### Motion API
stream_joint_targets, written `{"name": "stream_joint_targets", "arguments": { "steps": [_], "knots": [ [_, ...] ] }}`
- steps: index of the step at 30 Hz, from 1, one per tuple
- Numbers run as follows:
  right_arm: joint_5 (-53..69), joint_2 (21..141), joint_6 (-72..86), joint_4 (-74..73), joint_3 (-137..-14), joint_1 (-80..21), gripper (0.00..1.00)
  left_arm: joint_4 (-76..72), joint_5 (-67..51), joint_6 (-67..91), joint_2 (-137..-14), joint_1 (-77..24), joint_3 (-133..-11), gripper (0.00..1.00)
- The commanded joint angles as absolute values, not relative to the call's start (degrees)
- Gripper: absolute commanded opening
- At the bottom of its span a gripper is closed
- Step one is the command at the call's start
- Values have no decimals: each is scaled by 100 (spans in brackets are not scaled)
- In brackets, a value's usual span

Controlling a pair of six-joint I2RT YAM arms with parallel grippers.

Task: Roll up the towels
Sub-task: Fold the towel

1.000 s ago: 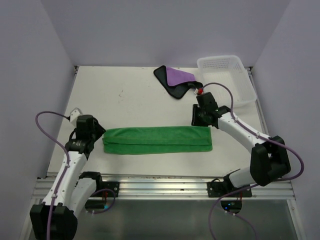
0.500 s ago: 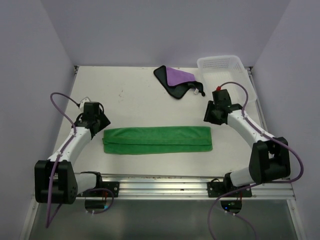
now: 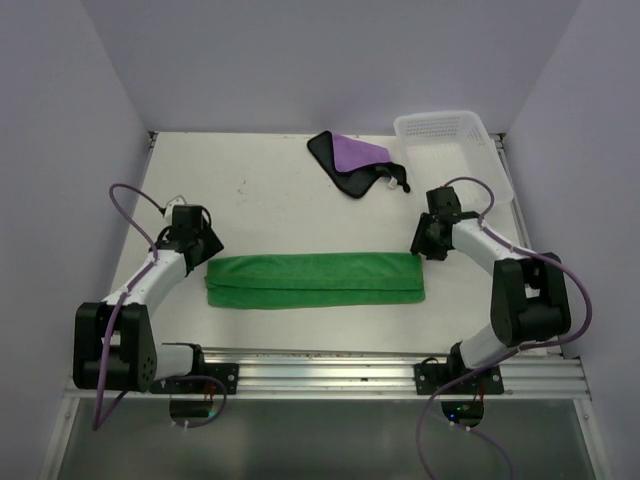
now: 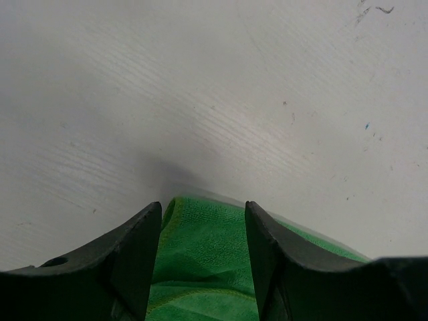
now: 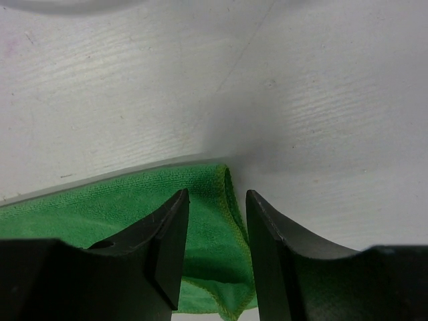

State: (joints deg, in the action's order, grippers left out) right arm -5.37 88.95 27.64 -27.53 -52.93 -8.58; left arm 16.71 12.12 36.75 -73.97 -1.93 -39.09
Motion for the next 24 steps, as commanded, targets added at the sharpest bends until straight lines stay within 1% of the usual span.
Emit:
{"name": "stream_joint_targets", "arguments": {
  "steps": [1, 5, 6, 12, 17, 18, 19, 21, 24],
  "knots": [
    [-528, 9043, 2874, -2391, -5256, -800, 43, 1301, 1204, 3524, -7400, -149, -3902, 57],
    [-457, 9281, 2874, -2338, -5343, -756, 40, 1327, 1187, 3489, -7435, -149, -3929, 57],
    [-457, 9273, 2865, -2347, -5344, -765, 37, 1327, 1187, 3489, -7436, -149, -3937, 57],
    [-388, 9351, 2839, -2338, -5282, -756, 36, 1327, 1160, 3463, -7497, -149, -3929, 57],
    [-264, 9519, 2856, -2259, -5274, -756, 24, 1354, 1221, 3437, -7576, -149, -3902, 57],
    [-255, 9536, 2848, -2259, -5265, -756, 21, 1354, 1248, 3428, -7576, -149, -3885, 57],
    [-185, 9554, 2822, -2224, -5256, -756, 14, 1327, 1213, 3410, -7594, -149, -3876, 57],
    [-167, 9562, 2804, -2215, -5265, -765, 7, 1336, 1213, 3401, -7629, -149, -3885, 57],
    [-149, 9580, 2786, -2206, -5238, -756, 0, 1423, 1204, 3454, -7699, -149, -3911, 57]
  ]
}}
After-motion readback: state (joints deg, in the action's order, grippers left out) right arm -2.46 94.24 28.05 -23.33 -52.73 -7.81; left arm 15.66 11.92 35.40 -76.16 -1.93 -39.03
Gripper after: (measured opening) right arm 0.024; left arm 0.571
